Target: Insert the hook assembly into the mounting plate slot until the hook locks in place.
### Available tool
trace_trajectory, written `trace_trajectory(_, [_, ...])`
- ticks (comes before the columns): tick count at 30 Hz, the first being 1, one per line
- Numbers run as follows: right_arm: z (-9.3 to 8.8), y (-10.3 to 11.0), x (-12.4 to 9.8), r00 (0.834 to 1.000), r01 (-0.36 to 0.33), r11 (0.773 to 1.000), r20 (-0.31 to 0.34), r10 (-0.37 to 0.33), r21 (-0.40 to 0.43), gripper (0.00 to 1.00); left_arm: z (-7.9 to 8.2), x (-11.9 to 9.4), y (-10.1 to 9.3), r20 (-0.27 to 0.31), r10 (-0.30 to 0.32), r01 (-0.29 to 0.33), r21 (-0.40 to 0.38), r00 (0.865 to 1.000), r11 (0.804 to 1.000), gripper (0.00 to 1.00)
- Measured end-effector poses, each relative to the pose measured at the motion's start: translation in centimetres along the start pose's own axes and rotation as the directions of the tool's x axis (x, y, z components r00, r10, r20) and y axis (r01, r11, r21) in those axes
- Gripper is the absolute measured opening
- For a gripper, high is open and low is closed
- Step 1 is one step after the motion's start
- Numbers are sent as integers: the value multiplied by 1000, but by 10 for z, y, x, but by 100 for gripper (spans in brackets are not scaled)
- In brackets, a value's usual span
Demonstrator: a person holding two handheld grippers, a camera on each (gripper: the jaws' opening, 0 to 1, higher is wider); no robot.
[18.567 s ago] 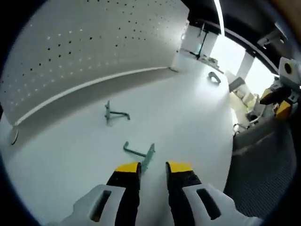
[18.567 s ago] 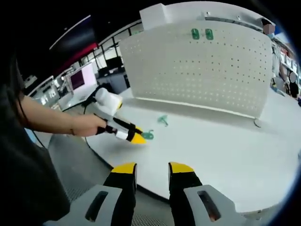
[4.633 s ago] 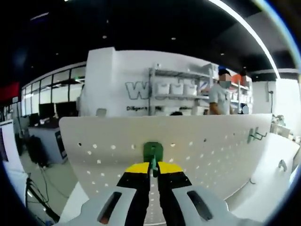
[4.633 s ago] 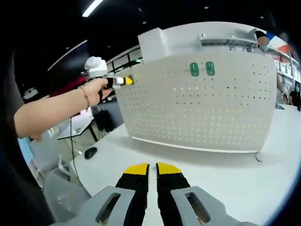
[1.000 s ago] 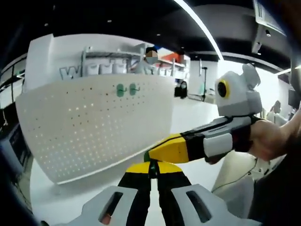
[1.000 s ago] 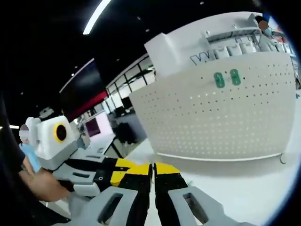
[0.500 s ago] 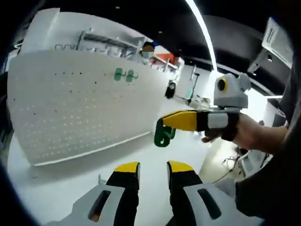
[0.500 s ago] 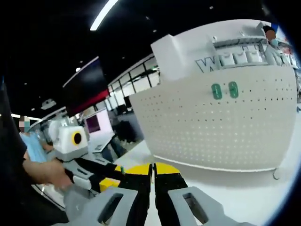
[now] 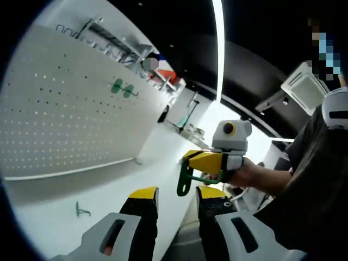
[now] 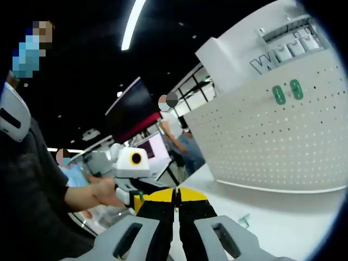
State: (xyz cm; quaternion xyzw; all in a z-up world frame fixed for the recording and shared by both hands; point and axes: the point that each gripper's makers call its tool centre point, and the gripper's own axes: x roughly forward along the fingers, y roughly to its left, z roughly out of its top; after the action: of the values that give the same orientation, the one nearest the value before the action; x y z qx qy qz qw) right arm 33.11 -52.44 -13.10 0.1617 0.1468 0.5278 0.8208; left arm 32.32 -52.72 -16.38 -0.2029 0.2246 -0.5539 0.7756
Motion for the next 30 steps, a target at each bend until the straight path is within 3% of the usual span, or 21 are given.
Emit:
trace_trajectory(4, [2,12,0,997,-71,997,6,71,13,0,3,-3,-13,34,-97,99,-65,995,993,22])
trace_trajectory(13, [3,23,1,991,-130,991,7,130,27,0,-1,-7,-19,3,-151,150,-97,989,984,17])
trace_trajectory(16, [1,23,2,991,-134,991,-1,134,18,0,-4,-6,-23,-7,-176,175,-80,984,981,8])
trace_trajectory(21, [-2,24,0,990,-136,991,-23,136,9,0,-7,-4,-24,-10,-172,171,-75,985,982,6])
trace_trajectory(26, [-4,19,2,994,-99,994,-46,97,-45,2,-9,-2,-17,-13,-122,121,-48,992,991,4])
trace_trajectory(30, [-5,11,4,997,-50,998,-55,48,-42,5,-9,1,-13,-7,-84,84,-19,996,996,2])
